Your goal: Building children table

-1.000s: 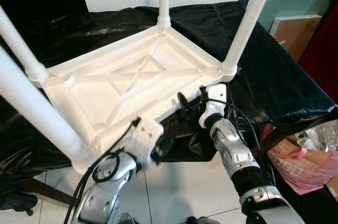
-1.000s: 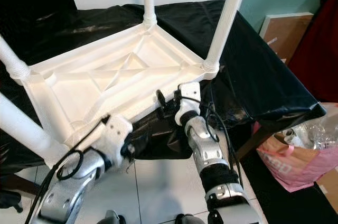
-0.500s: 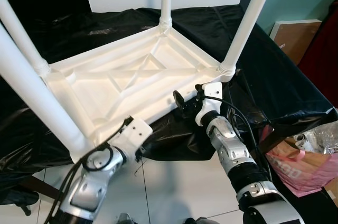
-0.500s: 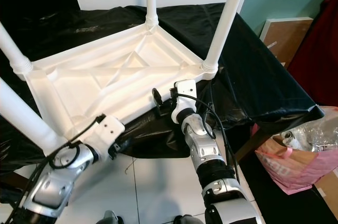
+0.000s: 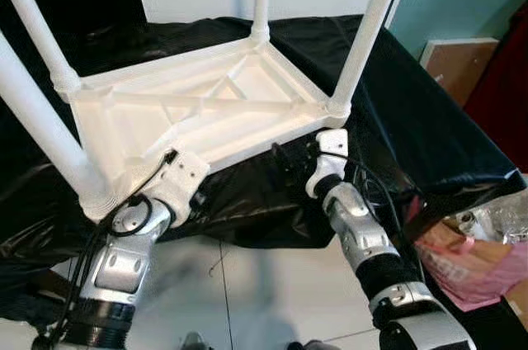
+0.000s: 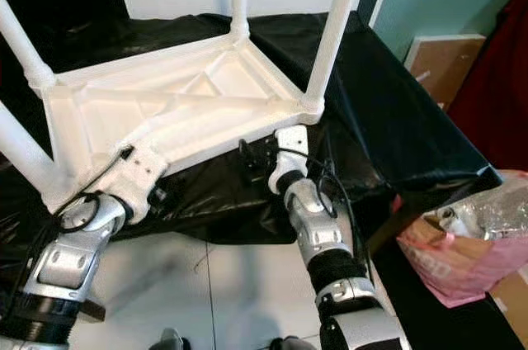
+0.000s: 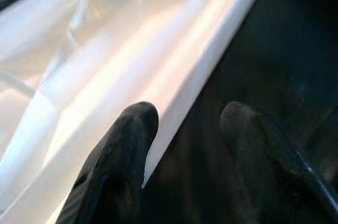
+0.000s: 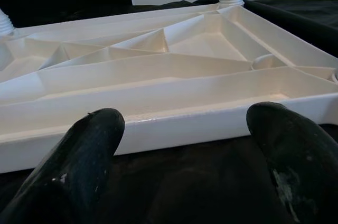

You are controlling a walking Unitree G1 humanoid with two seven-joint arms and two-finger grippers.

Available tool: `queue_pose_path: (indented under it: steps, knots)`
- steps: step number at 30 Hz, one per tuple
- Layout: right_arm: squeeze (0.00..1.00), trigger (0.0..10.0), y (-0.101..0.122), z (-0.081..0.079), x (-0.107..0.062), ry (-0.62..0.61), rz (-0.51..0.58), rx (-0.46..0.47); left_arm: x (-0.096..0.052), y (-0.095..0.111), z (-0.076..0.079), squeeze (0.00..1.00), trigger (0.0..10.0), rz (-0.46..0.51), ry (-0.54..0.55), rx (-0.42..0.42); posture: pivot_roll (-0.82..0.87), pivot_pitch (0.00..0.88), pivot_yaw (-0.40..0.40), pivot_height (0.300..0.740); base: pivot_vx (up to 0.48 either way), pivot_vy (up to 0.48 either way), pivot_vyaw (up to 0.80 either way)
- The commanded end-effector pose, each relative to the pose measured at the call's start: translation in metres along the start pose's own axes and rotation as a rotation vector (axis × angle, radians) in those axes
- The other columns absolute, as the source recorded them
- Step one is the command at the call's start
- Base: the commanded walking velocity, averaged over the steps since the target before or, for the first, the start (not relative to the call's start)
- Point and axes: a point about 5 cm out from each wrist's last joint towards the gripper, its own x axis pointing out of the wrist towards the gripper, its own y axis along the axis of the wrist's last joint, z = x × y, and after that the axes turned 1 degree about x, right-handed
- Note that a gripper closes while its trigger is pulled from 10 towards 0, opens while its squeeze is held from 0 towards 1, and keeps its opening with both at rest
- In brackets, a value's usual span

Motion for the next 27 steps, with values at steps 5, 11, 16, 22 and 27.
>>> queue_pose_path:
  steps: [5,11,16,22,27]
  knots:
    - [0.00,10.0,0.001,0.008,0.005,-0.008,-0.010,-0.002,-0.028,0.008,-0.009,0.00,10.0,0.019,0.187,-0.120,0.16,0.065,-0.140,0.740,0.000,0.000,0.00]
    - [0.00,10.0,0.005,0.002,0.017,0.041,-0.024,-0.012,-0.052,0.008,-0.030,0.00,10.0,0.022,0.564,-0.185,0.23,0.071,-0.195,0.740,0.000,0.000,0.00]
    - [0.00,10.0,0.006,-0.006,0.024,0.085,-0.035,-0.011,-0.086,0.009,-0.036,0.00,10.0,0.031,0.871,-0.220,0.27,0.073,-0.224,0.740,0.000,0.000,0.00]
    - [0.00,10.0,0.006,-0.014,0.029,0.123,-0.041,-0.008,-0.105,0.017,-0.035,0.00,10.0,0.071,0.905,-0.187,0.31,0.077,-0.241,0.740,0.000,0.000,0.00]
    - [0.00,10.0,0.004,-0.017,0.030,0.139,-0.043,-0.006,-0.114,0.025,-0.033,0.00,10.0,0.091,0.936,-0.181,0.33,0.080,-0.246,0.740,0.000,0.000,0.00]
